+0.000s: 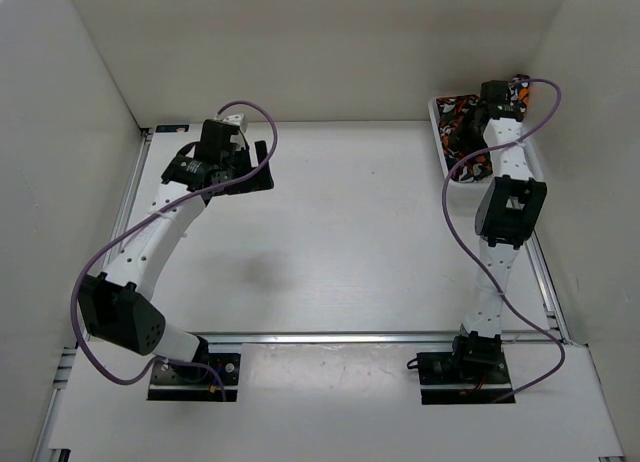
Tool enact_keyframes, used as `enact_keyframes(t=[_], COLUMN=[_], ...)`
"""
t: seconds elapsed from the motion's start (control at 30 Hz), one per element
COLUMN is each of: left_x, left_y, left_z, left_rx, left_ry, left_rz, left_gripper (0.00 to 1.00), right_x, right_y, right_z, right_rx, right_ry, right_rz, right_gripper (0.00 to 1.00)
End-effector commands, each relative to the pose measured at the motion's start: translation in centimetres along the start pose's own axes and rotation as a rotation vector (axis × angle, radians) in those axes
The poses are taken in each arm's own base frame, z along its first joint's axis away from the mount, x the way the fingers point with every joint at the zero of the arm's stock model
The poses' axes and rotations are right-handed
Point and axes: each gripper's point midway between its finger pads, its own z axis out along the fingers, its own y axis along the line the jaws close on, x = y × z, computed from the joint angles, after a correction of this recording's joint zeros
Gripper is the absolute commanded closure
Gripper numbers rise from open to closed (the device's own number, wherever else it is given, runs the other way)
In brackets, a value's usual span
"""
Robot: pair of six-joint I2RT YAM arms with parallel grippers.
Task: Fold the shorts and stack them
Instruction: Grab the shorts from the pile, then move the shorts to the center of the board
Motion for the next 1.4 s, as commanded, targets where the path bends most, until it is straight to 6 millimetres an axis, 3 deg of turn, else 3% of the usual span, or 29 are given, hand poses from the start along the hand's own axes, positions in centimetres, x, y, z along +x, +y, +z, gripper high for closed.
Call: enact_keyframes(t=[0.0, 0.03, 0.13, 0.27, 0.37, 0.43, 0.47, 0.53, 0.63, 0.7, 0.73, 0.8, 0.83, 0.9, 0.93, 1.03, 1.13, 1.23, 1.27, 1.3, 1.33, 1.37], left_x=[-1.7, -2.0, -1.8, -1.8, -1.9, -1.8, -1.8, -1.9, -2.2, -2.9, -2.8, -3.9, -3.9, -4.9, -5.2, -6.4, -7.6, -8.4, -8.5, -8.5, -8.2, -7.9], left_y=[0.7, 0.8, 0.8, 0.8, 0.6, 0.4, 0.4, 0.6, 0.9, 2.1, 2.0, 2.7, 2.7, 2.7, 3.1, 3.3, 3.5, 3.9, 4.2, 4.1, 4.6, 4.7], left_z=[-0.8, -0.6, -0.6, -0.6, -1.1, -1.4, -1.4, -2.3, -3.4, -4.1, -4.4, -5.1, -5.5, -6.6, -6.6, -7.8, -9.0, -9.9, -10.1, -10.1, -9.8, -10.0], left_rx=[-0.048, -0.06, -0.063, -0.063, -0.05, -0.039, -0.039, -0.044, -0.056, -0.076, -0.051, -0.048, -0.04, -0.032, -0.042, -0.037, -0.021, -0.023, -0.026, -0.016, -0.029, -0.024], left_ry=[-0.05, -0.055, -0.047, -0.047, -0.055, -0.051, -0.051, -0.074, -0.109, -0.135, -0.125, -0.147, -0.14, -0.161, -0.159, -0.189, -0.22, -0.241, -0.241, -0.237, -0.228, -0.227], left_rz=[0.012, 0.001, -0.008, -0.008, -0.018, -0.017, -0.017, -0.045, -0.06, -0.097, -0.115, -0.139, -0.144, -0.143, -0.15, -0.163, -0.168, -0.181, -0.18, -0.178, -0.187, -0.192], left_gripper=[0.0, 0.0, 0.0, 0.0, 0.0, 0.0, 0.0, 0.0, 0.0, 0.0, 0.0, 0.0, 0.0, 0.0, 0.0, 0.0, 0.0, 0.0, 0.0, 0.0, 0.0, 0.0], right_x=[-2.4, -2.7, -3.6, -6.1, -8.7, -9.6, -10.1, -10.6, -10.8, -9.8, -9.1, -7.2, -5.2, -3.2, -1.3, 1.5, 2.3, 3.0, 3.8, 4.4, 4.8, 6.9], right_y=[2.2, 2.4, 2.5, 3.4, 5.3, 6.0, 6.4, 7.2, 10.6, 13.9, 15.6, 19.1, 20.9, 22.8, 23.8, 24.8, 25.0, 24.6, 24.9, 23.8, 23.3, 23.0], right_z=[-1.4, -1.7, -3.6, -8.4, -15.8, -19.1, -22.0, -25.4, -32.6, -36.8, -40.3, -45.3, -48.5, -52.8, -55.7, -61.0, -62.0, -61.2, -57.5, -57.6, -55.9, -49.9], right_rx=[-0.091, -0.097, -0.1, -0.132, -0.233, -0.278, -0.309, -0.369, -0.575, -0.71, -0.815, -0.983, -1.084, -1.216, -1.288, -1.411, -1.434, -1.412, -1.351, -1.329, -1.283, -1.192], right_ry=[-0.069, -0.083, -0.118, -0.21, -0.324, -0.376, -0.419, -0.467, -0.538, -0.571, -0.596, -0.636, -0.646, -0.686, -0.709, -0.767, -0.767, -0.741, -0.671, -0.676, -0.666, -0.559], right_rz=[0.012, 0.012, 0.013, 0.015, -0.018, -0.038, -0.041, -0.053, -0.103, -0.156, -0.208, -0.275, -0.327, -0.379, -0.42, -0.482, -0.478, -0.489, -0.497, -0.506, -0.501, -0.525], right_gripper=[0.51, 0.74, 1.0, 1.0, 1.0, 1.0, 1.0, 1.0, 1.0, 1.0, 1.0, 1.0, 1.0, 1.0, 1.0, 1.0, 1.0, 1.0, 1.0, 1.0, 1.0, 1.0])
